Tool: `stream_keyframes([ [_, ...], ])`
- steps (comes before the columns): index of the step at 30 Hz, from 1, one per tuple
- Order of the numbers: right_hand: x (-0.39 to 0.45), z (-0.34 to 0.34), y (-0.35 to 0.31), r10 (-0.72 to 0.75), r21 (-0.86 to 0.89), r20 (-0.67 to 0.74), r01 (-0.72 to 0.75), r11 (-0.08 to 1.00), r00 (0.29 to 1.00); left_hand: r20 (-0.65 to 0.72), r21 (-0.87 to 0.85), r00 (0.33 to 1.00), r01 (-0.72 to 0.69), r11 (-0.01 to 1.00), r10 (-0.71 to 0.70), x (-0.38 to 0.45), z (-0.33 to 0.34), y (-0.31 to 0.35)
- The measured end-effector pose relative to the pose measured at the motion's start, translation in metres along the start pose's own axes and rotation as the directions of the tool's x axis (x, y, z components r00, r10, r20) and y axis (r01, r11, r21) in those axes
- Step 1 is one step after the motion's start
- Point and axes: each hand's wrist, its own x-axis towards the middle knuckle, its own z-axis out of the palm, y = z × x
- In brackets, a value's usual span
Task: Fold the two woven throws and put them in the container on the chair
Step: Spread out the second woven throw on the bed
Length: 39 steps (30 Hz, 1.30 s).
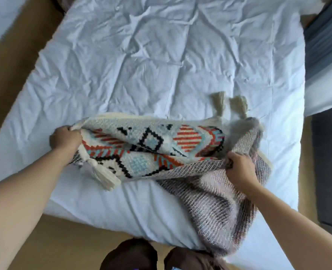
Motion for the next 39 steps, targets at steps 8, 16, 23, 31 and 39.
stream_keyframes([
  [8,0.076,-0.099,-0.244,-0.378,0.154,-0.313,0.439,0.885,0.872,-0.195,-0.506,0.923,0.195,0.84,-0.331,0.071,-0.188,-0.064],
  [16,0.079,-0.227,-0.36,-0.318,0.153,-0.78,0.657,0.738,0.54,-0.4,-0.669,0.793,0.09,0.738,-0.459,0.095,-0.338,-0.124],
  [23,0.045,-0.144,-0.201,-0.581,-0.423,-0.365,0.427,0.799,0.727,0.063,-0.678,0.879,0.385,0.627,-0.472,0.201,-0.243,-0.28],
  [31,-0.023,-0.016,-0.087,0.011,-0.472,0.263,0.119,0.873,0.965,0.299,-0.273,0.907,0.379,0.884,-0.296,0.023,-0.13,-0.149],
  [39,-0.065,0.04,-0.054,0.217,-0.08,0.404,-0.202,0.976,0.889,0.683,-0.198,0.73,0.162,0.967,0.017,-0.088,0.013,-0.098],
])
